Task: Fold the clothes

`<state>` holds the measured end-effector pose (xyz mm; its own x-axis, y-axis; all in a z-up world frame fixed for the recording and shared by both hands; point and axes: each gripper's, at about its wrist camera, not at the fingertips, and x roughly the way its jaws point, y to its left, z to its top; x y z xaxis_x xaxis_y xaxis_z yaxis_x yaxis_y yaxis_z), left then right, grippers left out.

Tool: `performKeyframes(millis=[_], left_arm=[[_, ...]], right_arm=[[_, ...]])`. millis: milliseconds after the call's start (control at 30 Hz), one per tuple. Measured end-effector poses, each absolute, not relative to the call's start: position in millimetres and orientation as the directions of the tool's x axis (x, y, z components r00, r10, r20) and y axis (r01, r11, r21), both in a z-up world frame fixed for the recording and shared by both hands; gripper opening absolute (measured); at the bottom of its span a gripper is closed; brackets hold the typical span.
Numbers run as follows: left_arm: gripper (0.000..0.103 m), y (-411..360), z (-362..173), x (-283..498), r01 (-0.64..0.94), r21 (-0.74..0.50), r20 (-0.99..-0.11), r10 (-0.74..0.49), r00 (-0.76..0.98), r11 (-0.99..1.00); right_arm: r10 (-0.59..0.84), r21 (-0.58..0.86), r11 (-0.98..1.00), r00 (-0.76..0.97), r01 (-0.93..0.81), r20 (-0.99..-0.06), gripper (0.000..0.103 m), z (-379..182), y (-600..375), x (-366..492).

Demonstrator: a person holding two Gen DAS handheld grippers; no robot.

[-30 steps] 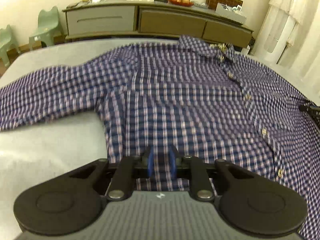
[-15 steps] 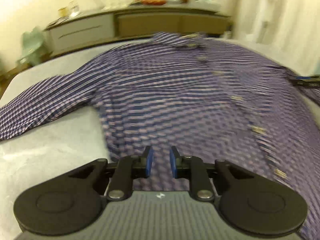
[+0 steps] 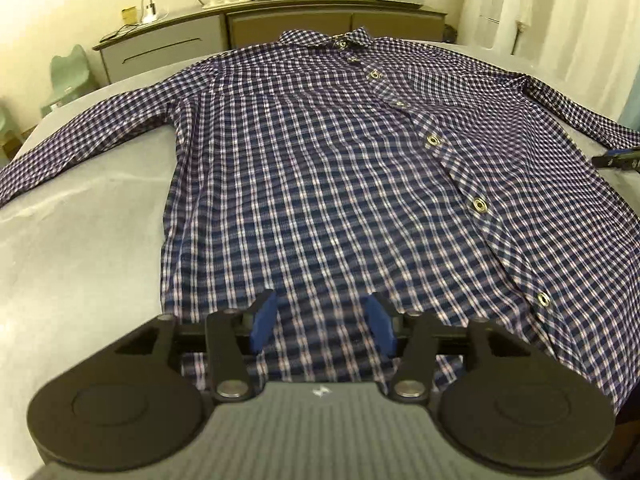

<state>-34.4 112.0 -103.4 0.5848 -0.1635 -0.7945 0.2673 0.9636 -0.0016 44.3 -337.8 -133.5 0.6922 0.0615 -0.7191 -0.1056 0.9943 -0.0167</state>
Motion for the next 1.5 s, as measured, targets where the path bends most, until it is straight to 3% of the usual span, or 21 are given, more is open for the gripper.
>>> performKeyframes(millis=[100, 167, 267, 367, 433, 467, 500, 733, 1067, 1133, 1200, 1267, 1367, 1500], left_arm=[[0.051, 88, -80, -35, 0.278, -0.032, -0.761, -0.204, 0.615, 0.96], [0.052, 72, -64, -36, 0.286, -0.052, -0.738, -0.23, 0.635, 0.957], [0.063, 21, -36, -33, 0.375, -0.047, -0.695, -0.3, 0.653, 0.926], [0.074, -76, -12, -29, 0.554, 0.015, -0.658, -0.409, 0.632, 0.833], [0.078, -143, -4, -31, 0.65, 0.057, -0.646, -0.468, 0.603, 0.758], [0.082, -177, -4, -33, 0.694, 0.085, -0.64, -0.495, 0.588, 0.715], [0.087, -210, -5, -35, 0.731, 0.12, -0.632, -0.516, 0.579, 0.672], [0.089, -398, -48, -55, 0.805, 0.336, -0.589, -0.558, 0.585, 0.489], [0.088, -497, -123, -44, 0.799, 0.456, -0.585, -0.544, 0.601, 0.393], [0.061, -507, -131, -41, 0.801, 0.465, -0.601, -0.53, 0.598, 0.377], [0.01, -515, -137, -36, 0.805, 0.459, -0.618, -0.515, 0.593, 0.376], [0.006, -508, -130, -27, 0.811, 0.405, -0.618, -0.528, 0.583, 0.421], [0.005, -482, -104, -12, 0.804, 0.313, -0.583, -0.566, 0.583, 0.506], [0.005, -420, -36, 34, 0.761, 0.08, -0.504, -0.632, 0.589, 0.644]], right_arm=[[-0.044, 0.087, 0.988, 0.772, 0.127, -0.634, 0.084, -97, -410, 20], [-0.187, 0.115, 0.942, 0.778, 0.315, -0.6, 0.084, -80, -465, -3], [-0.316, 0.131, 0.86, 0.716, 0.494, -0.622, 0.083, -87, -540, -24], [-0.214, 0.23, 0.849, 0.708, 0.475, -0.673, 0.075, -112, -583, -25], [-0.125, 0.311, 0.845, 0.727, 0.435, -0.675, 0.054, -123, -592, -29], [-0.086, 0.343, 0.844, 0.735, 0.413, -0.673, 0.023, -127, -593, -30], [-0.024, 0.4, 0.835, 0.752, 0.378, -0.659, 0.01, -126, -596, -31], [0.164, 0.582, 0.786, 0.839, 0.207, -0.519, 0.004, -110, -573, -22], [0.25, 0.629, 0.765, 0.835, 0.14, -0.49, 0.004, -118, -601, -37], [0.259, 0.639, 0.757, 0.836, 0.136, -0.485, 0.004, -122, -608, -43], [0.264, 0.647, 0.751, 0.837, 0.134, -0.479, 0.009, -123, -612, -45], [0.242, 0.663, 0.734, 0.857, 0.146, -0.456, 0.016, -124, -619, -50], [0.193, 0.705, 0.69, 0.899, 0.161, -0.394, 0.046, -120, -632, -64], [0.142, 0.691, 0.699, 0.911, 0.184, -0.387, 0.054, -113, -626, -76]])
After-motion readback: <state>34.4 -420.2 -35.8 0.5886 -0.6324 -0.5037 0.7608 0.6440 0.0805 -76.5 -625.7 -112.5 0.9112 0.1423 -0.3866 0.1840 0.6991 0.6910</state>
